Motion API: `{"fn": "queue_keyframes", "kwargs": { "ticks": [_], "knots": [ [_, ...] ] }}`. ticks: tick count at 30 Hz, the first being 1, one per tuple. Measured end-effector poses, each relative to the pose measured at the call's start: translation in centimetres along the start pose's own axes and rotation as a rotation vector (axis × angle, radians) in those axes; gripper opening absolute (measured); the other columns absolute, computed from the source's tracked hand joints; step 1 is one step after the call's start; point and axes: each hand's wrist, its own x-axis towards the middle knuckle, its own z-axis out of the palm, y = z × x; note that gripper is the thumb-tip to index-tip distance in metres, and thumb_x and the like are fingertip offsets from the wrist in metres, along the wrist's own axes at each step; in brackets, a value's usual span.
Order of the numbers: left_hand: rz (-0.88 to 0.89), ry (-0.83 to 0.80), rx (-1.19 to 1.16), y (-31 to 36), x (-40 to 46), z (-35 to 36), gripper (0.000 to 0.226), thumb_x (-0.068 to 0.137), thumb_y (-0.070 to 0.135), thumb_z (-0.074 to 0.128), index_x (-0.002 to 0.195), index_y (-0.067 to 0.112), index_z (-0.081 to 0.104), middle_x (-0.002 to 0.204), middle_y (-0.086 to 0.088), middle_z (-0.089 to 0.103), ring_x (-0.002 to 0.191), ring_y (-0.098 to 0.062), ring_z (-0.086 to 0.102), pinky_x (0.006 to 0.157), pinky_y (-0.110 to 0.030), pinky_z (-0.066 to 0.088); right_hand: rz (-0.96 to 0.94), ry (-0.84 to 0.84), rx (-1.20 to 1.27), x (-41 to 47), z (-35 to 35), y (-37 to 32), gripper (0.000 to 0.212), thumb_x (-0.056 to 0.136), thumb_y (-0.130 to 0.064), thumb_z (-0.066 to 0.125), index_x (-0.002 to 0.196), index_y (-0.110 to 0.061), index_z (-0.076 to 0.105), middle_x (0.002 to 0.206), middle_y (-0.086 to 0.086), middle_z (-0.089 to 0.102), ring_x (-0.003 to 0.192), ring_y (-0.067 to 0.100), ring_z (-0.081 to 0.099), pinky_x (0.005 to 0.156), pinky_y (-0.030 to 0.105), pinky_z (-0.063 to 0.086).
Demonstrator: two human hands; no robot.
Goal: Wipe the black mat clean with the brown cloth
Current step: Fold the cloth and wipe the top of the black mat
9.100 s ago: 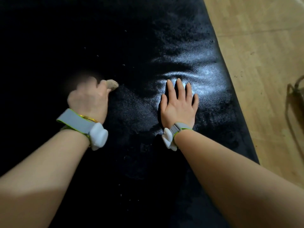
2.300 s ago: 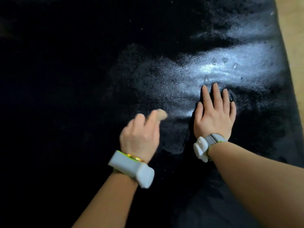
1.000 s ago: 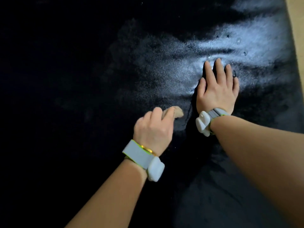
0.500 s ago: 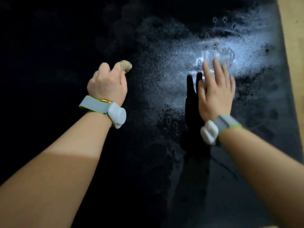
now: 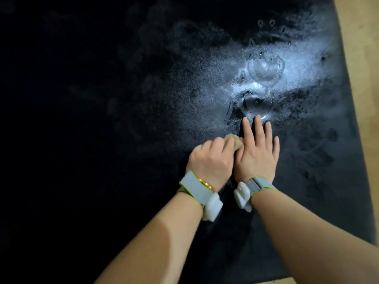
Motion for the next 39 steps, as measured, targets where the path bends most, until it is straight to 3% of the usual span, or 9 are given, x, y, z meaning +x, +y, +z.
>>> {"fn": "queue_keyframes", "kwargs": {
  "ticks": [4,8,10,14,19,24,29,36,39],
  "knots": [
    [-0.061,-0.001,0.159,-5.2,1.6,-1.9,0.013,0.084,0.03,0.06,0.091,0.03,0.07,0.067,0.0,0.05,0.053,-0.023,0.051,0.041,-0.029,0.031,0.005,0.024,-0.012,-0.1,-0.1,-0.1,0.052,0.097,-0.037,0.023,0.149,-0.035,0.024,0.158,-0.005,0.02,0.146,0.021,0.015,0.117,0.042,0.009],
    [-0.447,0.103,0.188,-14.5,2.2,-5.0,0.024,0.089,0.033,0.051,0.102,0.021,0.068,0.082,-0.017,0.054,0.063,-0.038,0.056,0.048,-0.038,0.041,0.009,0.023,-0.018,-0.2,-0.2,-0.2,0.051,0.098,-0.036,0.024,0.149,-0.036,0.022,0.159,-0.006,0.018,0.147,0.02,0.012,0.118,0.042,0.008],
    [-0.523,0.112,0.145,-15.4,1.8,-5.3,0.029,0.091,0.033,0.05,0.109,0.018,0.066,0.087,-0.02,0.053,0.068,-0.041,0.056,0.053,-0.042,0.041,0.014,0.032,-0.01,-0.2,-0.1,-0.3,0.051,0.098,-0.036,0.025,0.149,-0.036,0.022,0.159,-0.006,0.019,0.147,0.02,0.013,0.118,0.042,0.008],
    [-0.303,0.069,0.13,-7.9,0.1,-3.1,0.021,0.086,0.034,0.054,0.099,0.026,0.069,0.07,-0.008,0.052,0.053,-0.031,0.053,0.042,-0.03,0.036,0.014,0.052,-0.013,-0.1,-0.1,-0.3,0.051,0.097,-0.036,0.025,0.149,-0.036,0.025,0.158,-0.005,0.021,0.146,0.02,0.016,0.117,0.042,0.01],
    [0.004,-0.006,-0.041,-0.4,-3.9,-1.2,0.021,0.083,0.027,0.06,0.099,0.019,0.072,0.067,-0.002,0.05,0.054,-0.023,0.052,0.044,-0.032,0.036,0.014,0.068,-0.005,0.0,0.0,-0.3,0.051,0.097,-0.036,0.024,0.148,-0.036,0.027,0.157,-0.005,0.024,0.146,0.021,0.018,0.117,0.042,0.01],
    [-0.13,0.01,0.171,-8.4,-1.4,-3.8,0.015,0.086,0.031,0.058,0.094,0.033,0.07,0.067,-0.002,0.05,0.051,-0.026,0.052,0.04,-0.029,0.034,0.017,0.05,0.021,-0.2,-0.3,-0.3,0.05,0.099,-0.033,0.027,0.149,-0.037,0.023,0.159,-0.006,0.02,0.147,0.02,0.013,0.118,0.041,0.007],
    [-0.465,0.08,0.119,-14.7,-0.4,-5.6,0.023,0.088,0.029,0.055,0.099,0.013,0.067,0.079,-0.018,0.053,0.058,-0.038,0.055,0.048,-0.035,0.038,0.018,0.046,0.026,-0.1,-0.5,-0.4,0.05,0.099,-0.033,0.028,0.149,-0.037,0.024,0.159,-0.005,0.019,0.147,0.02,0.013,0.118,0.041,0.007],
    [-0.051,0.0,0.051,-1.3,-4.3,-1.4,0.02,0.084,0.03,0.058,0.096,0.02,0.071,0.066,0.0,0.052,0.051,-0.022,0.053,0.042,-0.029,0.034,0.023,0.052,0.021,0.1,-0.3,-0.3,0.049,0.099,-0.033,0.03,0.148,-0.037,0.026,0.158,-0.006,0.02,0.147,0.019,0.014,0.118,0.042,0.008],
    [0.024,0.03,0.001,-0.3,-5.5,-1.1,0.022,0.082,0.028,0.064,0.1,0.017,0.071,0.065,0.001,0.051,0.052,-0.021,0.051,0.042,-0.03,0.034,0.018,0.046,0.014,0.0,-0.2,-0.3,0.05,0.099,-0.033,0.028,0.149,-0.037,0.025,0.159,-0.006,0.02,0.147,0.019,0.013,0.118,0.041,0.007]
  ]
}}
